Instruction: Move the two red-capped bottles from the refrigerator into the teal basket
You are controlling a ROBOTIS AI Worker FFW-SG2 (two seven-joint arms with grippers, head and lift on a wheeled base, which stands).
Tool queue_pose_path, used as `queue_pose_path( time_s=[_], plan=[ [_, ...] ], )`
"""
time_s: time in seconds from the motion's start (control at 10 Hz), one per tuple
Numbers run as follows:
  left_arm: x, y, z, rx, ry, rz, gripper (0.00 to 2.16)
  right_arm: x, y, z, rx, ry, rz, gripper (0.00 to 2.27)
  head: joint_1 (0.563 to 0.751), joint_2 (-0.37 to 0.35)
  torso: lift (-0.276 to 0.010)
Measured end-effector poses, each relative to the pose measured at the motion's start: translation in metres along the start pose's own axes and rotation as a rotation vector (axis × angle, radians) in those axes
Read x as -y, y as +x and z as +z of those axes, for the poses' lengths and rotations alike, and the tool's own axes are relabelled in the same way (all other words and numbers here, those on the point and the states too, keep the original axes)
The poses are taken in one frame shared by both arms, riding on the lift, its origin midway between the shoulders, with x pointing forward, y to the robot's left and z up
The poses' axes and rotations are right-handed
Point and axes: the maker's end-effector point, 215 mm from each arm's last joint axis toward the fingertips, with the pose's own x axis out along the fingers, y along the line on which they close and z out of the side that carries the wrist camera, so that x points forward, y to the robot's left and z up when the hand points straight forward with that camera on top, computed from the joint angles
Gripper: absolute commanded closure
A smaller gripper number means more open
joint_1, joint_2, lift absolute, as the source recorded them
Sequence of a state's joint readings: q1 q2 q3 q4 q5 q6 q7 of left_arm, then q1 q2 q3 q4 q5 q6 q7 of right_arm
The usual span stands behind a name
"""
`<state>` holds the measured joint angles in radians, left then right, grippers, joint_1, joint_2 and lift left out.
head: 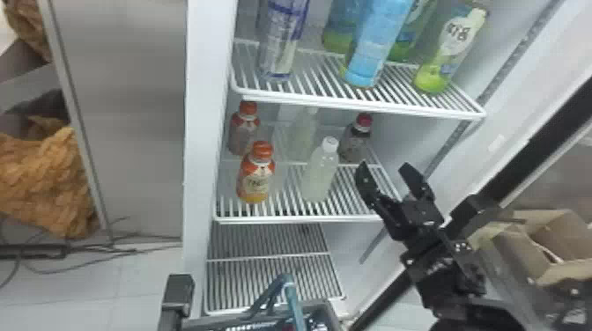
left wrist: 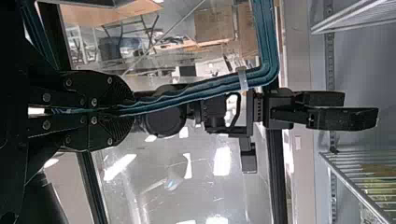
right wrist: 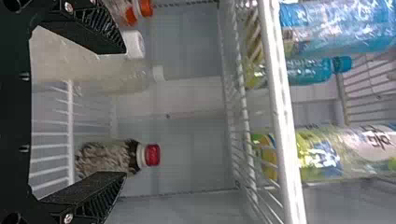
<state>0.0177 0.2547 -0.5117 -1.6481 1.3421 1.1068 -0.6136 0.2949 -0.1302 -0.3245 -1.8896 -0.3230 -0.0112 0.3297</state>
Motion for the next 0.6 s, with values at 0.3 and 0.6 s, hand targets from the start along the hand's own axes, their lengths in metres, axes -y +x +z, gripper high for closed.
queue_pose_path(
  time_s=[0.3,0.6],
  plan=[
    [0.0,0.003,-0.004,-0.013,-0.002,-0.002,1.11,0.018,0.024,0.003,0.025,-0.034,-0.036,0.09,0.695,-0.35,-0.228],
    [0.001,0.006,-0.009,-0.023,-0.009,-0.008,1.11,0.039,0.046,-0.008,0.001,-0.067,-0.071,0.09,0.695,-0.35,-0.228]
  ],
)
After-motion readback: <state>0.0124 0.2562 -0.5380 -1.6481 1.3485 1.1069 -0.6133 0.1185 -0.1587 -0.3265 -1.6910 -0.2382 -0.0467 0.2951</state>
